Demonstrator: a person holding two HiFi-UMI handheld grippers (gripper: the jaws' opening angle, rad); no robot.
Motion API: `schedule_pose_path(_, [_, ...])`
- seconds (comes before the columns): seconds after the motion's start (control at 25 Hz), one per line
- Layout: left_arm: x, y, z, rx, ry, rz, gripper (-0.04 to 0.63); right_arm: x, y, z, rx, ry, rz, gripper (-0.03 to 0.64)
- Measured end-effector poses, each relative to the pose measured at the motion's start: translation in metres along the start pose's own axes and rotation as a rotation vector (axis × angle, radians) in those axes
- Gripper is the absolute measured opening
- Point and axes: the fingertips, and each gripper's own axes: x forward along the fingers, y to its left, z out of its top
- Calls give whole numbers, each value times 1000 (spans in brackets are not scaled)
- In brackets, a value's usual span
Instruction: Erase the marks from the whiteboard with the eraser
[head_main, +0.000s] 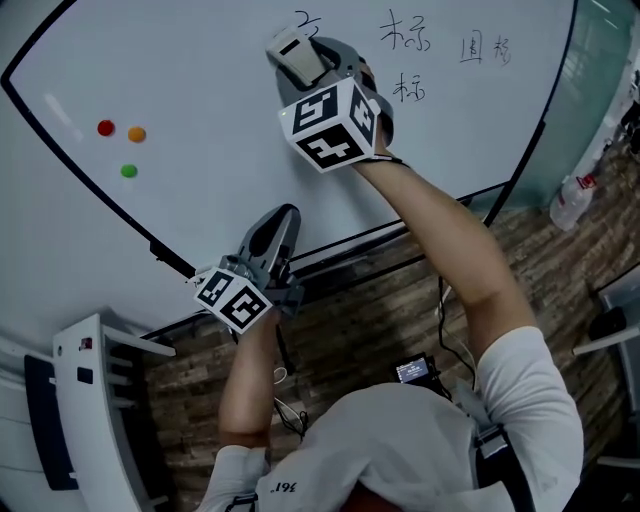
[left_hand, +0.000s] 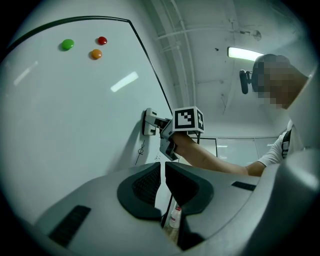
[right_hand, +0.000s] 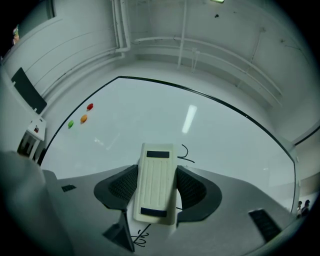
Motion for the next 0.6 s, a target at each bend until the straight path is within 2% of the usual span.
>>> schedule_pose_path(0.6, [42,-15,-10,22,-16,26,35,-7,-45,-18,58,-1,0,259])
